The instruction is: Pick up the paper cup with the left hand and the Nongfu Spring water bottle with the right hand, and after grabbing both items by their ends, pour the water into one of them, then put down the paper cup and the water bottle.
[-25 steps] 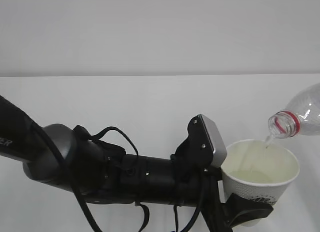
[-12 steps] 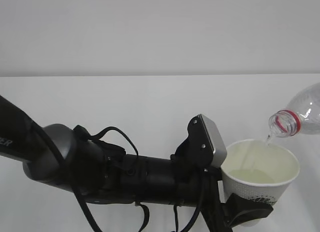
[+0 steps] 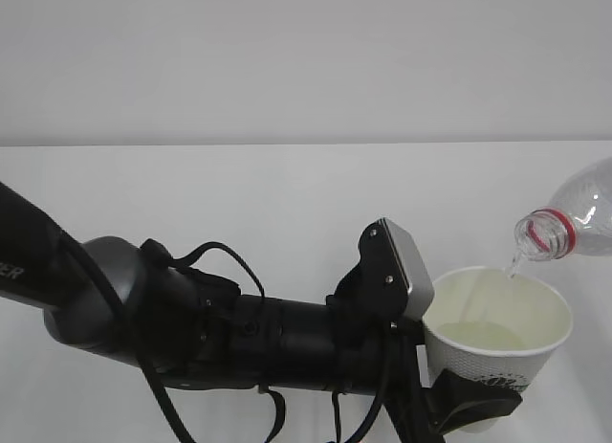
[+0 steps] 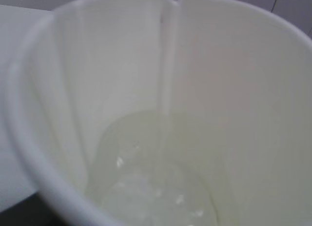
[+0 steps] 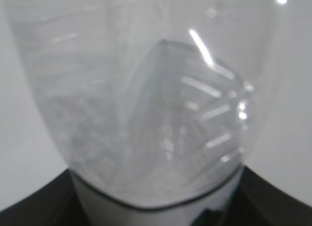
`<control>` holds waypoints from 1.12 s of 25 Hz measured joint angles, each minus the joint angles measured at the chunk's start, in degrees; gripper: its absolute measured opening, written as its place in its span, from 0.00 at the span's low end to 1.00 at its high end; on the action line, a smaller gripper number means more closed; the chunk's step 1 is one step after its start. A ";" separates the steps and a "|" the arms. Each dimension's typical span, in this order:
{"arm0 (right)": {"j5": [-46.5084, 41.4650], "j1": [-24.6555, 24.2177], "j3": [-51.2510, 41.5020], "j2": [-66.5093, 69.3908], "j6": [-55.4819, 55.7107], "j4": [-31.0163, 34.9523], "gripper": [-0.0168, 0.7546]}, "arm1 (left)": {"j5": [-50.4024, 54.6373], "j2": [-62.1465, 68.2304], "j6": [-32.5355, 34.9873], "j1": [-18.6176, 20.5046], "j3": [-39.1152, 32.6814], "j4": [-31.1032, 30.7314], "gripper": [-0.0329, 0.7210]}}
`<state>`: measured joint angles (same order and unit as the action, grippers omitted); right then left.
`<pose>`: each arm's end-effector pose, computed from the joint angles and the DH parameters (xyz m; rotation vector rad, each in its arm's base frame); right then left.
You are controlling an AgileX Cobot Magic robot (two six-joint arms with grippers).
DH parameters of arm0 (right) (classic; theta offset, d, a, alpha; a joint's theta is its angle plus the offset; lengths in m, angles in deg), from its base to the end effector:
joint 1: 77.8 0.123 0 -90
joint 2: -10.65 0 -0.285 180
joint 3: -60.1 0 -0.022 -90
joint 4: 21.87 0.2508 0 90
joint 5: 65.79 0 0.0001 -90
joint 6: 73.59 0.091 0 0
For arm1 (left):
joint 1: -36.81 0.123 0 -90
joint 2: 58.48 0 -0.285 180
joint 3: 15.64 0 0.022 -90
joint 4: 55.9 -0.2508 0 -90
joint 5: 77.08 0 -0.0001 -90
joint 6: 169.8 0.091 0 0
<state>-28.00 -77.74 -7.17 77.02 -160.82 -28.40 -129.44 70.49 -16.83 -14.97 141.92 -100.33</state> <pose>0.1727 0.0065 0.2173 -1.3471 1.2118 -1.1320 0.2019 -0.3379 0.1106 1.2871 1.5290 -1.1096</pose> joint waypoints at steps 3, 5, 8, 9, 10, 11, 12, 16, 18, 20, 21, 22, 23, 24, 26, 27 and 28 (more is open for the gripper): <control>0.00 0.00 0.00 0.00 0.00 0.00 0.62 | 0.00 0.00 0.00 0.00 0.00 0.00 0.71; 0.00 0.00 0.00 0.00 -0.13 0.00 0.62 | 0.00 0.00 0.00 0.00 0.00 0.00 0.71; 0.00 0.00 0.00 0.00 -0.17 0.00 0.62 | 0.00 0.00 0.00 0.00 0.00 0.00 0.71; 0.00 0.00 0.00 -0.09 -0.17 0.04 0.62 | 0.03 0.00 0.00 0.00 0.00 0.00 0.71; 0.00 0.00 0.00 -0.09 -0.26 0.04 0.62 | 0.12 0.00 0.00 0.00 0.00 0.00 0.71; 0.00 0.00 0.00 -0.09 -0.26 0.04 0.62 | 0.15 0.00 0.00 0.00 0.00 0.00 0.71; 0.00 0.00 0.00 -0.09 -0.26 0.04 0.62 | 0.25 0.00 0.00 0.00 0.00 0.00 0.71; 0.00 0.00 0.00 -0.09 -0.37 0.13 0.62 | 0.27 0.00 0.00 0.00 0.00 0.00 0.71; 0.00 0.00 0.00 -0.09 -0.40 0.13 0.62 | 0.37 0.00 0.00 0.00 0.00 0.00 0.71; 0.00 0.00 0.00 -0.09 -0.54 0.13 0.62 | 0.50 0.00 0.00 0.00 0.00 0.00 0.71; 0.00 0.00 0.00 -0.09 -0.54 0.13 0.62 | 0.49 0.00 0.00 0.00 0.00 0.00 0.71; 0.00 0.00 0.00 -0.09 -0.54 0.13 0.62 | 0.49 0.00 0.00 0.00 0.00 0.00 0.71; 0.00 0.00 0.00 -0.09 -0.58 0.13 0.62 | 0.52 0.00 0.00 0.00 0.00 0.00 0.71; 0.00 0.00 0.00 -0.09 -0.58 0.13 0.62 | 0.62 0.00 0.00 0.00 0.00 0.00 0.71; 0.00 0.00 0.00 -0.09 -0.67 0.13 0.62 | 0.72 0.00 0.00 0.00 0.00 0.00 0.71; 0.00 0.00 0.00 -0.09 -0.67 0.13 0.62 | 0.72 0.00 0.00 0.00 0.00 0.00 0.71; 0.00 0.00 0.00 -0.09 -0.67 0.13 0.62 | 0.72 0.00 0.00 0.00 0.00 0.00 0.71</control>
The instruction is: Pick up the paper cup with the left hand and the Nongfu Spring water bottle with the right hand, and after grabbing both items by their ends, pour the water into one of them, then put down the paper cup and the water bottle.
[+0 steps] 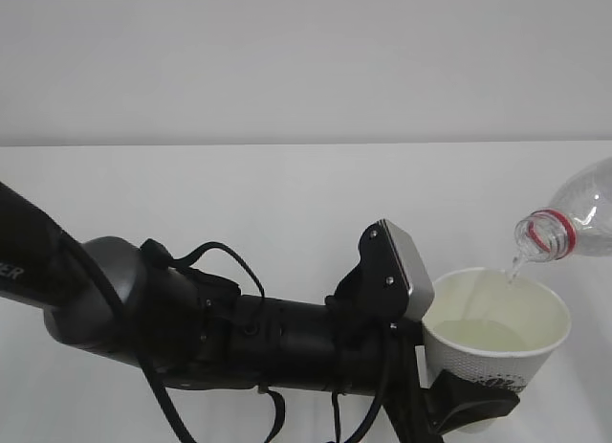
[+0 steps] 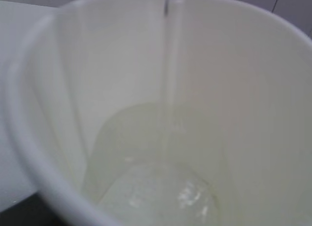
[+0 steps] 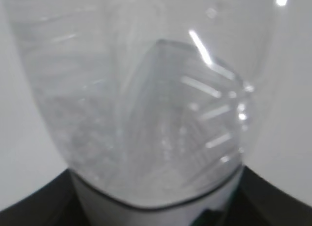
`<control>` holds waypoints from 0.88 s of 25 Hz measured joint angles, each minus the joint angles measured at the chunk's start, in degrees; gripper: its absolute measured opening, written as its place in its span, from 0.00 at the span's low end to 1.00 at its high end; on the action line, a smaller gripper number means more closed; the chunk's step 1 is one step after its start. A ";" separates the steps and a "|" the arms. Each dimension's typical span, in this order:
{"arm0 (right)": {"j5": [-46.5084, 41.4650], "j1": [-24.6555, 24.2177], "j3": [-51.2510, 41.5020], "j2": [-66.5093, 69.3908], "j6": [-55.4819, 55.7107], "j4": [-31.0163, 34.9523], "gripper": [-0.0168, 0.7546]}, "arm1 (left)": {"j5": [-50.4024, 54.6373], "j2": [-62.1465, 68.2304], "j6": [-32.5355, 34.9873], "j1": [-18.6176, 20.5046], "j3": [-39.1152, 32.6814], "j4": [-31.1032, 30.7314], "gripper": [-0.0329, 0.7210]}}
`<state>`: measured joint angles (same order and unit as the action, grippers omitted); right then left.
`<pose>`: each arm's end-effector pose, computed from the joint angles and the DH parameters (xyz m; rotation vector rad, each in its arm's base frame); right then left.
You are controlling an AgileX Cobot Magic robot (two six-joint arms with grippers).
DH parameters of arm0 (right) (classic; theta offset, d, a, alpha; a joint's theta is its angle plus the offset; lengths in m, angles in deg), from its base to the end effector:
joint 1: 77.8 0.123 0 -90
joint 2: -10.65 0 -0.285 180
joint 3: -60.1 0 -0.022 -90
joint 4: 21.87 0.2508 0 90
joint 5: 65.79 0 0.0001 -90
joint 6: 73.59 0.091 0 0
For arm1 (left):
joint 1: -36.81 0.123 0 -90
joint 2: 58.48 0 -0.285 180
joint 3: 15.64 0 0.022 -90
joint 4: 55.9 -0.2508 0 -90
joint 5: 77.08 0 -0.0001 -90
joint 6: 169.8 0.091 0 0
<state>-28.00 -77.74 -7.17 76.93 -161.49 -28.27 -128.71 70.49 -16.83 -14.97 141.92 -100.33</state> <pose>0.1726 0.0064 0.2176 -1.3527 1.2062 -1.1409 0.2023 -0.3375 0.1096 1.2915 1.5395 -1.0988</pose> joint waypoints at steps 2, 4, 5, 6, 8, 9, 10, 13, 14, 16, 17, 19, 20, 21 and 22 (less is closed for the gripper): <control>0.00 0.00 0.00 0.00 0.00 0.17 0.62 | 0.00 0.00 0.00 0.00 0.00 0.00 0.71; 0.00 0.00 0.00 0.00 0.00 0.39 0.62 | 0.00 0.04 0.00 0.00 0.00 0.00 0.71; 0.00 0.00 0.00 0.00 0.00 0.39 0.62 | 0.00 0.14 0.00 0.00 0.00 0.00 0.71; 0.00 0.00 0.00 0.00 0.00 0.39 0.62 | 0.00 0.23 0.00 0.00 0.00 0.00 0.71; 0.00 0.00 0.00 0.00 -0.14 0.39 0.62 | 0.11 0.36 0.00 0.00 0.00 0.00 0.71; 0.00 0.00 0.00 0.00 -0.14 0.39 0.62 | 0.11 0.36 0.00 0.00 0.00 0.00 0.71; 0.00 0.00 0.00 0.00 -0.25 0.39 0.62 | 0.11 0.36 0.00 0.00 0.00 0.00 0.71; 0.00 0.00 0.00 0.00 -0.40 0.39 0.62 | 0.11 0.36 0.00 0.00 0.00 0.00 0.71; 0.00 0.00 0.00 0.00 -0.40 0.39 0.62 | 0.11 0.36 0.00 0.00 0.00 0.00 0.71; 0.00 0.00 0.00 0.00 -0.40 0.39 0.62 | 0.11 0.36 0.00 0.00 0.00 0.00 0.71; 0.00 0.00 0.00 0.00 -0.48 0.39 0.62 | 0.11 0.36 0.00 0.00 0.00 0.00 0.71; 0.00 0.00 0.00 0.00 -0.48 0.39 0.62 | 0.11 0.36 0.00 0.00 0.00 0.00 0.70; 0.00 0.00 0.00 0.00 -0.52 0.39 0.62 | 0.11 0.36 0.00 0.00 0.00 0.00 0.70; 0.00 0.00 0.00 0.00 -0.61 0.39 0.62 | 0.11 0.36 0.00 0.00 0.00 0.00 0.70; 0.00 0.00 0.00 0.00 -0.61 0.39 0.62 | 0.11 0.36 0.00 0.00 0.00 0.00 0.70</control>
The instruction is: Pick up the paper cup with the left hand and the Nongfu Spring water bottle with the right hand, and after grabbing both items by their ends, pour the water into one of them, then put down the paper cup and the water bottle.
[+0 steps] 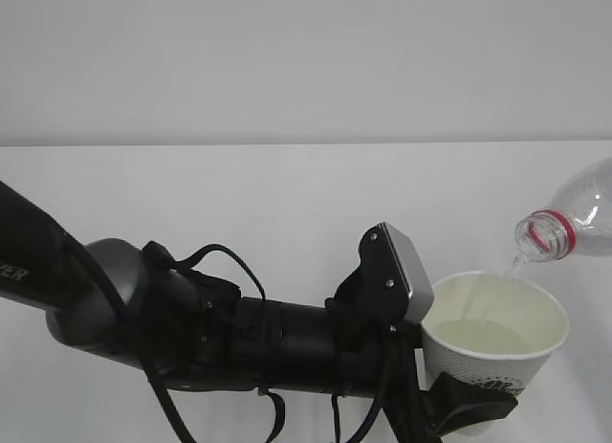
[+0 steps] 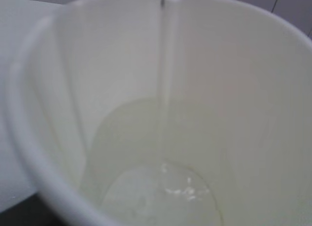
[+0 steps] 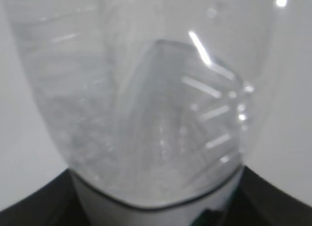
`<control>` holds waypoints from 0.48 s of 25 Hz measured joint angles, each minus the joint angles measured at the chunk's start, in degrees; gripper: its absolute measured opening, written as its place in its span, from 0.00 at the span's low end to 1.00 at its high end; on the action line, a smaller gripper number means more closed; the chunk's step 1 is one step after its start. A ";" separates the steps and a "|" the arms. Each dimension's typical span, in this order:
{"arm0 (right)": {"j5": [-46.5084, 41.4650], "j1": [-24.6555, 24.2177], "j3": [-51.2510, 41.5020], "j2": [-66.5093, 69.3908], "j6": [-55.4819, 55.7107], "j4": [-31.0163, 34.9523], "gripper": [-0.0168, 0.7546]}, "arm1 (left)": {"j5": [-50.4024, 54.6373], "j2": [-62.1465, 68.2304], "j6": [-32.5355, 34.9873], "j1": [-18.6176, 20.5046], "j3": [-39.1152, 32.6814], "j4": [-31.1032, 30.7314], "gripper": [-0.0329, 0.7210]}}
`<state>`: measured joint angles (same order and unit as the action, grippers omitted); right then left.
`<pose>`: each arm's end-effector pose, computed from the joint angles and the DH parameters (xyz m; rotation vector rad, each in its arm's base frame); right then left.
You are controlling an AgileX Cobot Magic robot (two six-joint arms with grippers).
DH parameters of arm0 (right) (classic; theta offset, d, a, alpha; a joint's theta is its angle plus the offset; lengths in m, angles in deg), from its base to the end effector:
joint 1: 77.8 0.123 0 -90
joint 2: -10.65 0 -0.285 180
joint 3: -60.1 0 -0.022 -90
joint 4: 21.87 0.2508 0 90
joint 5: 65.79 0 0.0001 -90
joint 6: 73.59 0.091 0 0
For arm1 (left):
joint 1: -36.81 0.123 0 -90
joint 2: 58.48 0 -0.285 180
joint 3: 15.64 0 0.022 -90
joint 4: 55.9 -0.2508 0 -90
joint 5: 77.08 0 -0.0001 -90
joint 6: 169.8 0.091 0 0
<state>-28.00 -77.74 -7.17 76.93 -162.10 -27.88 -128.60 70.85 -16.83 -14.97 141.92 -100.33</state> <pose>0.1726 0.0060 0.2176 -1.3548 1.2061 -1.1480 0.2023 -0.3374 0.1070 1.2941 1.5475 -1.0971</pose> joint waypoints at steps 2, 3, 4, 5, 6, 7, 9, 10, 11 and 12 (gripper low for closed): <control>0.00 0.00 0.00 0.00 0.00 0.00 0.62 | 0.00 0.00 0.00 0.00 0.00 0.00 0.70; 0.00 0.00 0.00 0.00 0.00 0.00 0.62 | 0.00 0.00 0.00 0.00 0.00 0.00 0.70; 0.00 0.00 0.00 0.00 0.00 0.00 0.62 | 0.00 0.00 0.00 0.00 0.00 0.00 0.70; 0.00 0.00 0.00 0.00 0.00 0.00 0.62 | 0.00 0.00 0.00 0.00 0.00 0.00 0.70; 0.00 0.00 0.00 0.00 0.00 0.00 0.62 | 0.00 0.00 0.00 0.00 0.00 0.00 0.70; 0.00 0.00 0.00 0.00 0.00 0.00 0.62 | 0.00 0.00 0.00 0.00 0.00 0.00 0.70; 0.00 0.00 0.00 0.00 0.00 0.00 0.62 | 0.00 0.00 0.00 0.00 0.00 0.00 0.70; 0.00 0.00 0.00 0.00 0.00 0.00 0.62 | 0.00 0.00 0.00 0.00 0.00 0.00 0.70; 0.00 0.00 0.00 0.00 0.00 0.00 0.62 | 0.00 0.00 0.00 0.00 0.00 0.00 0.70; 0.00 0.00 0.00 0.00 0.00 0.00 0.62 | 0.00 0.00 0.00 0.00 0.00 0.00 0.70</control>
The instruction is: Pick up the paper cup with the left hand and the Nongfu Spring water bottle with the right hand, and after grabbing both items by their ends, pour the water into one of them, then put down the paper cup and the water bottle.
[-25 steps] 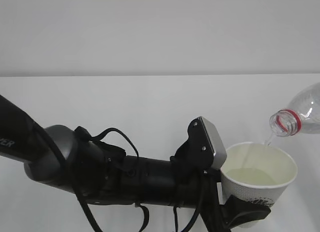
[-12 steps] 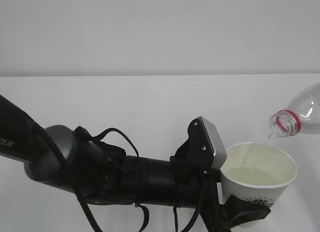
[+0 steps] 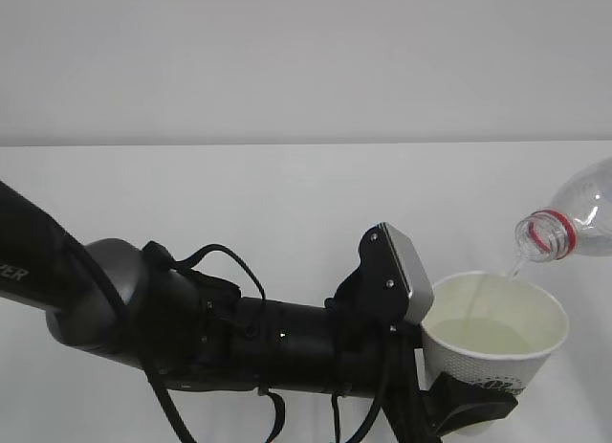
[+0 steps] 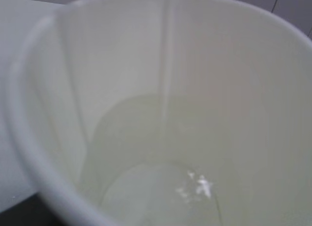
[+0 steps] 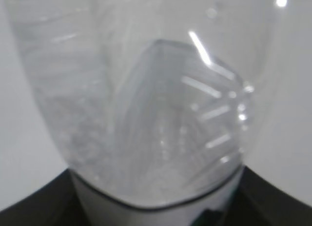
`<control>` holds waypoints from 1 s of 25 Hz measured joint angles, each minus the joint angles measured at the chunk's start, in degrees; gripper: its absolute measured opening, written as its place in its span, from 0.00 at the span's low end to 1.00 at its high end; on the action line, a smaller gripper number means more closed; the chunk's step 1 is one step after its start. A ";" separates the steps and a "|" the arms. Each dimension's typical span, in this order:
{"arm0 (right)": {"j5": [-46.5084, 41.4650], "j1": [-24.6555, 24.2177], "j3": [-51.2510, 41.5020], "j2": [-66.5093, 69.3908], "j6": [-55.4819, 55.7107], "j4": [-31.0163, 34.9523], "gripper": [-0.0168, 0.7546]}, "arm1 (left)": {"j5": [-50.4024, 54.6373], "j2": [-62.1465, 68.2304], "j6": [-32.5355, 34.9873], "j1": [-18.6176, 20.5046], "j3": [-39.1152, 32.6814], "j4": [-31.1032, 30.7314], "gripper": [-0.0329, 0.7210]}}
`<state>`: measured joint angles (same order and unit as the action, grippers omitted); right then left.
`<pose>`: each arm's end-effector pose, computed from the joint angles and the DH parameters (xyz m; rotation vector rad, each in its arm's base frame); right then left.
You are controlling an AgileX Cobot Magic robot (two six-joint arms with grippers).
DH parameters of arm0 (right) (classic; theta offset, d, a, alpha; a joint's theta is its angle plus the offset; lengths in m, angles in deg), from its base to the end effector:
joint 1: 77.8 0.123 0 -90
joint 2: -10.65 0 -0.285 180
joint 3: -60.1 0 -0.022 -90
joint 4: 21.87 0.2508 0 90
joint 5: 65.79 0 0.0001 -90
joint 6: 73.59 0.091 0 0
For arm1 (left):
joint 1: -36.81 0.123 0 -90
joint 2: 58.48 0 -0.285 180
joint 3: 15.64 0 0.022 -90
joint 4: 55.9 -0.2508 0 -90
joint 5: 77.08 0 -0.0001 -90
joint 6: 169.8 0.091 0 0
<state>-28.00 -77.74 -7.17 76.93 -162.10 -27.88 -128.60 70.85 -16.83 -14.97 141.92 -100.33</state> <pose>0.1726 0.0060 0.2176 -1.3548 1.2061 -1.1480 0.2023 -0.3374 0.1070 1.2941 1.5475 -1.0971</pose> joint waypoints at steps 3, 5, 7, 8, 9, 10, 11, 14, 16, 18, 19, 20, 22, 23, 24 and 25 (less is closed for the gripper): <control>0.00 0.00 0.00 0.00 0.00 0.00 0.62 | 0.10 0.00 0.00 0.00 0.00 0.00 0.70; 0.00 0.00 0.00 0.00 0.00 0.04 0.62 | 0.10 0.00 0.00 0.00 0.00 0.00 0.70; 0.00 0.00 0.00 0.00 0.00 0.04 0.62 | 0.10 0.00 0.00 0.00 0.00 0.00 0.70; 0.00 0.00 0.00 0.00 0.00 0.04 0.62 | 0.10 0.00 0.00 0.00 0.00 0.00 0.70; 0.00 0.00 0.00 0.00 0.00 0.04 0.62 | 0.10 0.00 0.00 0.00 0.00 0.00 0.70; 0.00 0.00 0.00 0.00 -0.04 0.04 0.62 | 0.10 0.00 0.00 0.00 0.00 0.00 0.70; 0.00 0.00 0.00 0.00 -0.13 0.04 0.62 | 0.10 0.00 0.00 0.00 0.00 0.00 0.70; 0.00 0.00 0.00 0.00 -0.26 0.04 0.62 | 0.10 0.00 0.00 0.00 0.00 0.00 0.70; 0.00 0.00 0.00 0.00 -0.26 0.04 0.62 | 0.10 0.00 0.00 0.00 0.00 0.00 0.70; 0.00 0.00 0.00 0.00 -0.40 0.04 0.62 | 0.10 0.00 0.00 0.00 0.00 0.00 0.70; 0.00 0.00 0.00 0.00 -0.40 0.04 0.62 | 0.10 0.00 0.00 0.00 0.00 0.00 0.70; 0.00 0.00 0.00 0.00 -0.40 0.04 0.62 | 0.10 0.00 0.00 0.00 0.00 0.00 0.70; 0.00 0.00 0.00 0.00 -0.40 0.04 0.62 | 0.10 0.00 0.00 0.00 0.00 0.00 0.70; 0.00 0.00 0.00 0.00 -0.40 0.04 0.62 | 0.10 0.00 0.00 0.00 0.00 0.00 0.70; 0.00 0.00 0.00 0.00 -0.40 0.04 0.62 | 0.10 0.00 0.00 0.00 0.00 0.00 0.70; 0.00 0.00 0.00 0.00 -0.40 0.04 0.62 | 0.10 0.00 0.00 0.00 0.00 0.00 0.70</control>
<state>-28.00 -77.74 -7.17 76.93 -162.50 -27.84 -128.50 70.85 -16.83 -14.97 141.92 -100.33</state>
